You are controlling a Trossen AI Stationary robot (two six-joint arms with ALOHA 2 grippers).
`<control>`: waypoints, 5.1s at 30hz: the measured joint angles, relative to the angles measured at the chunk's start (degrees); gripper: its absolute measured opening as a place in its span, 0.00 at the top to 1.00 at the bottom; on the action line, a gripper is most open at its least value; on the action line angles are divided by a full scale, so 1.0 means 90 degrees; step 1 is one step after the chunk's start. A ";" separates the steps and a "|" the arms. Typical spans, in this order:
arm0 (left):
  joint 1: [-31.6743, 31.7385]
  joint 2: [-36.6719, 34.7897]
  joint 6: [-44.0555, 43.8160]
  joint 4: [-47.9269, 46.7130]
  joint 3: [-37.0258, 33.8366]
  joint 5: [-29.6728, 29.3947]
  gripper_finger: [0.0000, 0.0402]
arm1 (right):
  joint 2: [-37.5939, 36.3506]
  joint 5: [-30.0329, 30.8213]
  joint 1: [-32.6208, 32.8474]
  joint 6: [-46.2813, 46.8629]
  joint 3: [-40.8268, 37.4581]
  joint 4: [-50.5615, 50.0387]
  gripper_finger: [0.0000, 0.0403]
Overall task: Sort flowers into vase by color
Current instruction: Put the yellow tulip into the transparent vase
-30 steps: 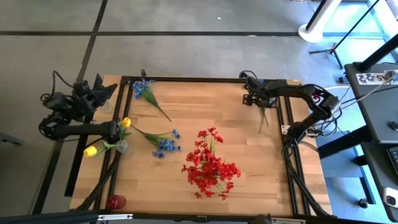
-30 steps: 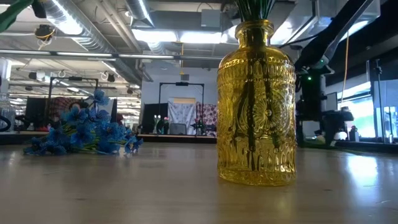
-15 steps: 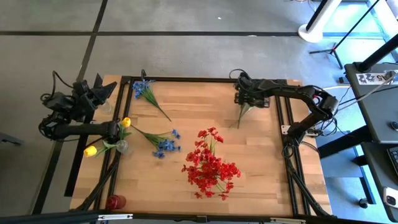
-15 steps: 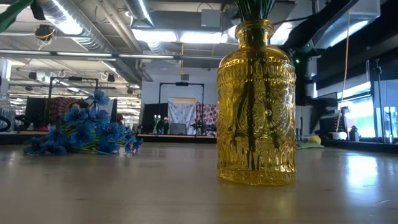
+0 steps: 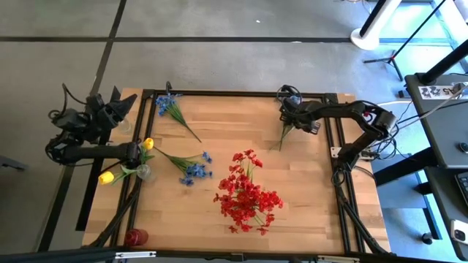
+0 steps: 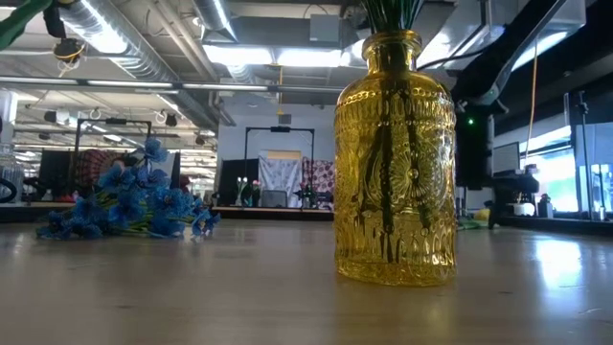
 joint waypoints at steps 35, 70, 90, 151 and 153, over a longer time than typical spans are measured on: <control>-0.0001 0.1462 0.0638 0.1335 0.0002 0.2912 0.71 | -0.2221 0.0450 0.2103 -0.1475 0.3143 -0.5809 0.99; 0.0179 0.6616 0.2477 0.1946 0.3776 0.3417 0.43 | -0.2092 -0.0417 0.4562 -0.7369 0.4641 0.1881 0.99; 0.0152 0.7954 0.2623 0.3675 0.3776 0.4243 0.45 | -0.1251 -0.1440 0.4567 -0.7585 0.4641 0.3930 0.99; -0.0338 0.3680 0.3480 -0.0706 0.3626 0.3930 0.98 | -0.1301 -0.0366 0.4778 -0.7345 0.4638 0.3696 0.41; -0.0338 0.3301 0.3483 -0.0485 0.3209 0.4159 0.98 | -0.1300 0.0155 0.4779 -0.7192 0.4638 0.3664 0.41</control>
